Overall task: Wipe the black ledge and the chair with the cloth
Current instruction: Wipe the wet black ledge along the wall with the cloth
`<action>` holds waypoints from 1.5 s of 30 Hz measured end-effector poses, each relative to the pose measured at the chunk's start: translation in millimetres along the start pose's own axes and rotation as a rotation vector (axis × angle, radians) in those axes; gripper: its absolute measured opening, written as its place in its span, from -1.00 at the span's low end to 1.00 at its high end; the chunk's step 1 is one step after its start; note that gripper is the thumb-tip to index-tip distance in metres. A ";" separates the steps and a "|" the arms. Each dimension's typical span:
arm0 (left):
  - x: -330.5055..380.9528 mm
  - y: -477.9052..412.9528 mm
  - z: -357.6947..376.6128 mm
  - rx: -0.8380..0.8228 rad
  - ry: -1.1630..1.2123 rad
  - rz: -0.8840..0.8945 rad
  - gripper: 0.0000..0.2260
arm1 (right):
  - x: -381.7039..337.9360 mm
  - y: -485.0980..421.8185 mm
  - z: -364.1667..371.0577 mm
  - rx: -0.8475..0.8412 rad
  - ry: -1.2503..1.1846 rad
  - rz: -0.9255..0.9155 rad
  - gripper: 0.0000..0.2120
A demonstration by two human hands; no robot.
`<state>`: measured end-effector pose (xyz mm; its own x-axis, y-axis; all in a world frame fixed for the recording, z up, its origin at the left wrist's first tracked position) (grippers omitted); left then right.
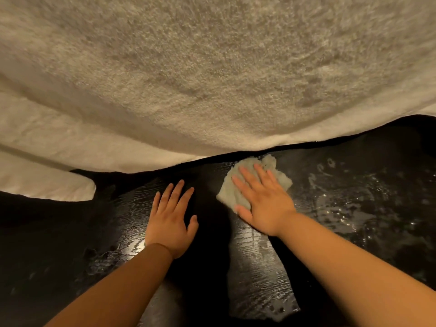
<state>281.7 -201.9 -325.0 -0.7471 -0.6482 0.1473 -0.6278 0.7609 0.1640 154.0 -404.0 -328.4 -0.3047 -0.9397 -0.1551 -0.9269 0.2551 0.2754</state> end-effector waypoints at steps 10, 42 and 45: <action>0.4 0.0 -2.1 -0.011 -0.013 0.001 -0.36 | -6.5 -0.7 -2.7 0.022 -0.007 0.109 -0.22; 2.4 2.0 -5.7 0.025 0.014 0.013 -0.35 | -31.6 51.4 9.5 0.067 -0.022 0.234 -0.22; 3.2 0.6 -9.1 0.049 0.015 0.006 -0.34 | -62.5 78.7 27.2 0.036 -0.022 0.150 -0.24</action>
<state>281.0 -203.8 -315.6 -0.7480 -0.6435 0.1624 -0.6334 0.7653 0.1149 94.1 -319.0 -322.8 -0.4451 -0.8852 -0.1353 -0.8775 0.4011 0.2628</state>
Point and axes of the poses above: each hand's wrist, its own y-axis away from the middle knuckle, its own z-axis out of the palm, x = y × z, the point moved 9 cm from there along -y, towards the middle knuckle, and after that the axes turned 1 degree about x, right-handed, at the moved point
